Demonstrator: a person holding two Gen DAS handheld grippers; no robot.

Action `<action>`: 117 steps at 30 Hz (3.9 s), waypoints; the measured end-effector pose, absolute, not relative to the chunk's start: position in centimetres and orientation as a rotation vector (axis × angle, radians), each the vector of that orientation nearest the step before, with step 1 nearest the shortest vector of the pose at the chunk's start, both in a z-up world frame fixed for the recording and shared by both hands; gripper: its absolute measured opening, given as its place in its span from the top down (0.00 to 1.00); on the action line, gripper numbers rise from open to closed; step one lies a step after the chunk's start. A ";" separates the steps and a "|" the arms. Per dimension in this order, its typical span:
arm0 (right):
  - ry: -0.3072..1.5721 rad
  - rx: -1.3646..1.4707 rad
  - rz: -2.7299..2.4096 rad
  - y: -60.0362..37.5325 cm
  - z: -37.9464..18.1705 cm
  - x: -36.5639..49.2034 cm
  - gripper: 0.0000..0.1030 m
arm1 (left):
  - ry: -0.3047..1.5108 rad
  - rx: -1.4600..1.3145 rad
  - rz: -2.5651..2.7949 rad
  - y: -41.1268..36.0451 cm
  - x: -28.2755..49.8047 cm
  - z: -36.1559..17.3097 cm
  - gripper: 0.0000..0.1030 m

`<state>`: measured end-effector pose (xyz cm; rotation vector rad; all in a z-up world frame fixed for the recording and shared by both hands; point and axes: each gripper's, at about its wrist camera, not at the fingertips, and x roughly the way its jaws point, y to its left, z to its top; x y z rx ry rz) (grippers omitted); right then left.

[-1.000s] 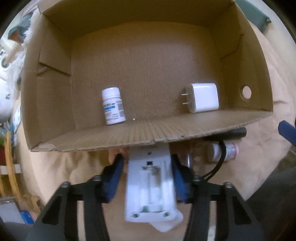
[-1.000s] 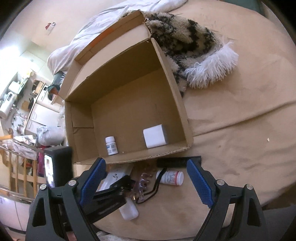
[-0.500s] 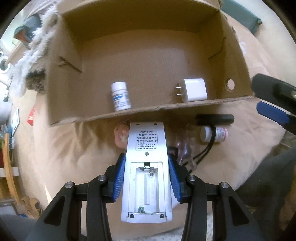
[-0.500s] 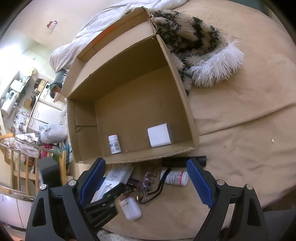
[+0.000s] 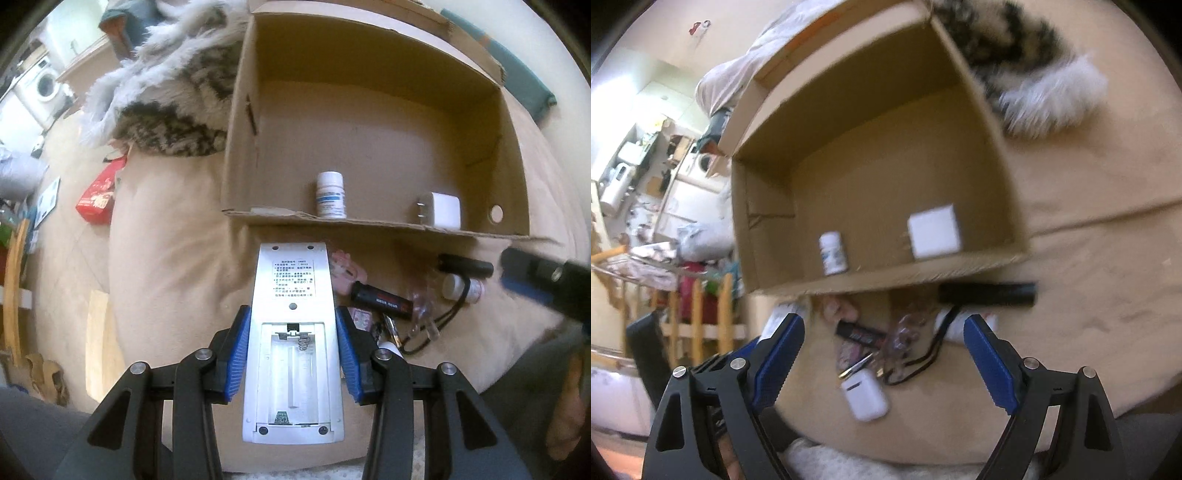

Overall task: Organize rigid objects
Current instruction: 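Grasp the pink plastic hair claw with the right tool while the left tool holds the remote, then place the remote and hair claw into the box and open both tools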

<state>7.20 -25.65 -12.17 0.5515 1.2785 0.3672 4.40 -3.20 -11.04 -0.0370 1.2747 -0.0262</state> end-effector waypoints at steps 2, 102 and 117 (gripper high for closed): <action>1.317 0.572 0.402 -24.9 -13.0 7.4 0.26 | 1.273 -0.056 -0.028 -2.6 4.6 -10.8 0.61; 1.225 0.427 0.414 -24.3 -13.1 18.9 0.81 | 1.085 0.009 -0.056 -5.5 16.5 -10.2 0.61; 1.298 0.387 0.337 -23.4 -14.6 19.8 0.81 | 1.165 0.033 -0.022 -5.9 16.7 -13.0 0.61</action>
